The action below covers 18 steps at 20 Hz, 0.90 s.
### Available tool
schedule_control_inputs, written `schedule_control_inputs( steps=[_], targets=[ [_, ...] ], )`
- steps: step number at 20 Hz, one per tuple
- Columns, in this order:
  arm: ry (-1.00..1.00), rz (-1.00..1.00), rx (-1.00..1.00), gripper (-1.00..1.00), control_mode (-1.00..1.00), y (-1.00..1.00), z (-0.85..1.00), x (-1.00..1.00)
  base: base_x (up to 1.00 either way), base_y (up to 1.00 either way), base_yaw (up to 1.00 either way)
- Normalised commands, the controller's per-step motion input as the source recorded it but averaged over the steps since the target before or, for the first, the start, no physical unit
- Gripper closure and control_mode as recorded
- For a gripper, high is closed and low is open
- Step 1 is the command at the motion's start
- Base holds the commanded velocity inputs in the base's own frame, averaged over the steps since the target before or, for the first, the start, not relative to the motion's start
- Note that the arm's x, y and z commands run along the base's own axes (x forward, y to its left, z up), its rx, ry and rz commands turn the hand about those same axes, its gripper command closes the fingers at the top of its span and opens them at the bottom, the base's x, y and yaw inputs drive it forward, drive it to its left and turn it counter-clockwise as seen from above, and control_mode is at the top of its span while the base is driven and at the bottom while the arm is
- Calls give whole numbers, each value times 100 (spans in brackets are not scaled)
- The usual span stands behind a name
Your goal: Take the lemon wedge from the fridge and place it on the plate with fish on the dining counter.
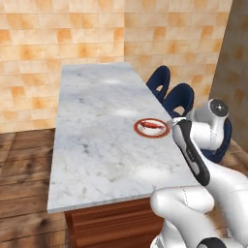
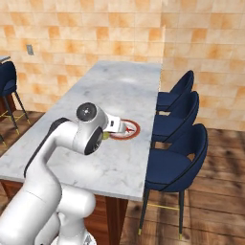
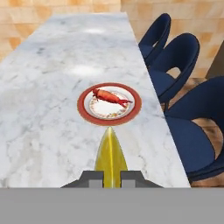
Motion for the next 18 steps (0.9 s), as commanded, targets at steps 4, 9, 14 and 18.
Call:
schedule_control_inputs(
  steps=[4,9,14,18],
  targets=[
    [13,8,-1,100,-100,1,-21,99,0,0,0],
    [9,13,-1,100,-100,0,-19,96,0,0,0],
    [15,10,-2,100,-100,5,-9,72,0,0,0],
    [10,2,-12,100,-100,15,-11,0,0,0,0]
  ],
)
